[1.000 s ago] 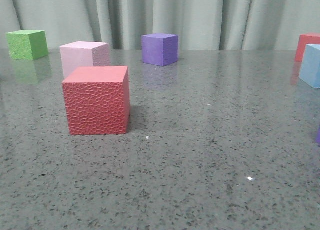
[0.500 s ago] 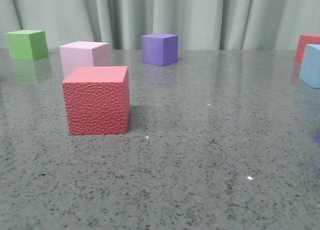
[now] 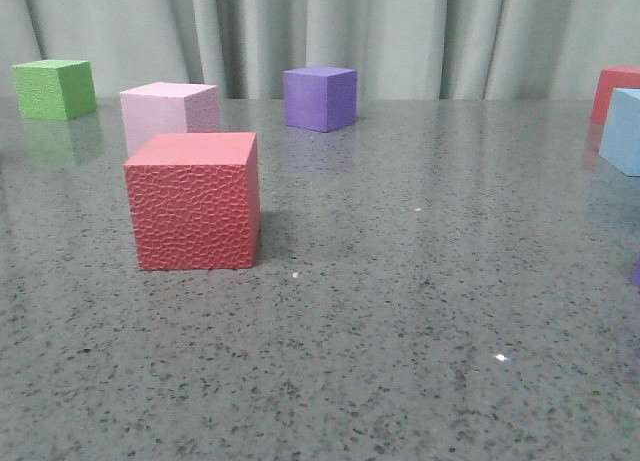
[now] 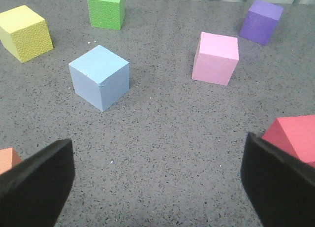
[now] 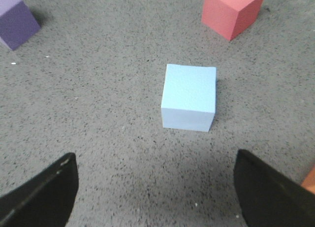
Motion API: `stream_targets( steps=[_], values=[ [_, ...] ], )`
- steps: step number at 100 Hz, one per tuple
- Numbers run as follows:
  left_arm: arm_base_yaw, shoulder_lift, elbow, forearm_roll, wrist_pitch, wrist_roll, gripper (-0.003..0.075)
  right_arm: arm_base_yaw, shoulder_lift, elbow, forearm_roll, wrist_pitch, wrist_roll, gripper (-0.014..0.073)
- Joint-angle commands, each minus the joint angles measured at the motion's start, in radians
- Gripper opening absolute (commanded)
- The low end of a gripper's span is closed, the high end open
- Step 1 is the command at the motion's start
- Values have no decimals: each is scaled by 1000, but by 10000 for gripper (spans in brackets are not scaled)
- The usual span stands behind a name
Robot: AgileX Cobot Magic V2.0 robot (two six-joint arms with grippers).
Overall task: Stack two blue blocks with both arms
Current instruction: 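Move the right gripper over the light blue cube beside the red cube, then lower the right gripper and close it on the light blue cube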
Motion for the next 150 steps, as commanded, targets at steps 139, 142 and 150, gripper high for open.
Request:
stream_targets(
  steps=[139, 142, 150],
  values=[
    [3, 12, -34, -15, -67, -11, 655, -99, 566, -235, -14, -134, -34, 634],
    [3, 12, -34, -15, -67, -11, 655, -99, 570, -235, -14, -135, -34, 634],
    [3, 12, -34, -15, -67, -11, 655, -99, 579, -235, -14, -135, -34, 632]
  ],
)
